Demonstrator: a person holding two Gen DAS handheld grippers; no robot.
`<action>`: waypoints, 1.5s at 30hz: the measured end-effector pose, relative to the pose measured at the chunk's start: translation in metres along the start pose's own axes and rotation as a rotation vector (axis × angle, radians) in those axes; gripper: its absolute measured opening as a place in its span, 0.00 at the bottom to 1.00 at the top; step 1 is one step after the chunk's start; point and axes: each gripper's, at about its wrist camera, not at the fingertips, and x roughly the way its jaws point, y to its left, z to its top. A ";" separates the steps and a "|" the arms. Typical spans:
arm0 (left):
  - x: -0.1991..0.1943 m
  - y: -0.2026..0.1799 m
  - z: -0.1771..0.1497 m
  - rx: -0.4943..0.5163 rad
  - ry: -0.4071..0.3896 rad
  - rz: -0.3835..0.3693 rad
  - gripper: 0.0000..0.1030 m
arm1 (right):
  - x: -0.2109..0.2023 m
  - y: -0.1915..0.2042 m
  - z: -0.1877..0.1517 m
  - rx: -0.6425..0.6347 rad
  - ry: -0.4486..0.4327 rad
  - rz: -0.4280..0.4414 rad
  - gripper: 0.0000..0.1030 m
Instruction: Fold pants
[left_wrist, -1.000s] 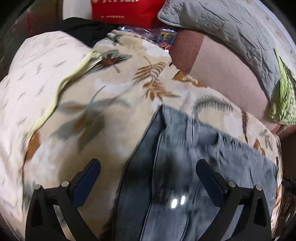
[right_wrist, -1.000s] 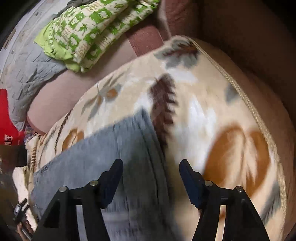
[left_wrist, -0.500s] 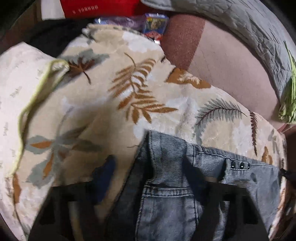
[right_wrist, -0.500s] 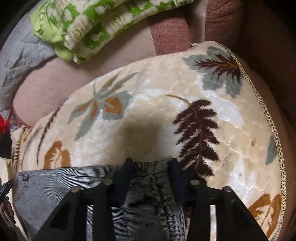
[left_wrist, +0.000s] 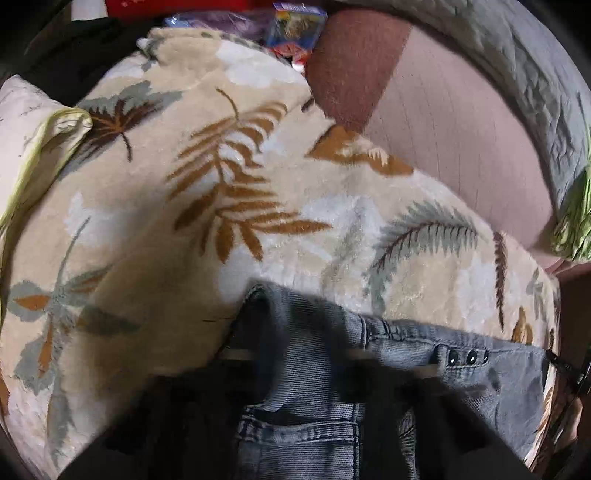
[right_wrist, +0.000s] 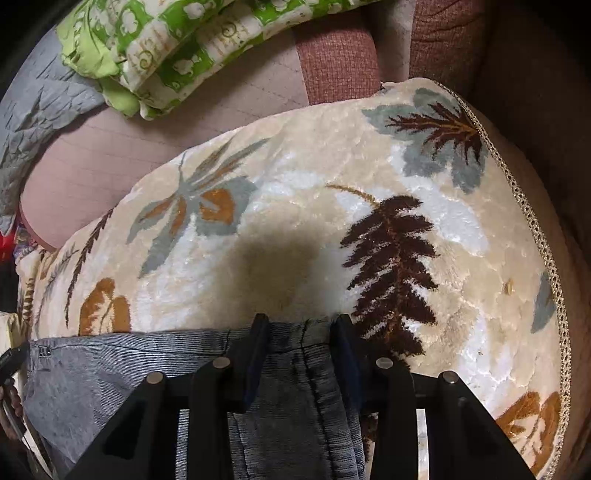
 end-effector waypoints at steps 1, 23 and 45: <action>0.000 -0.002 0.000 0.000 -0.005 0.014 0.02 | 0.000 0.002 0.001 -0.002 0.000 -0.002 0.20; -0.236 0.052 -0.178 -0.018 -0.345 -0.263 0.02 | -0.211 -0.022 -0.143 0.050 -0.323 0.192 0.18; -0.181 0.013 -0.266 0.166 -0.242 0.025 0.69 | -0.152 -0.074 -0.276 0.324 -0.081 0.188 0.67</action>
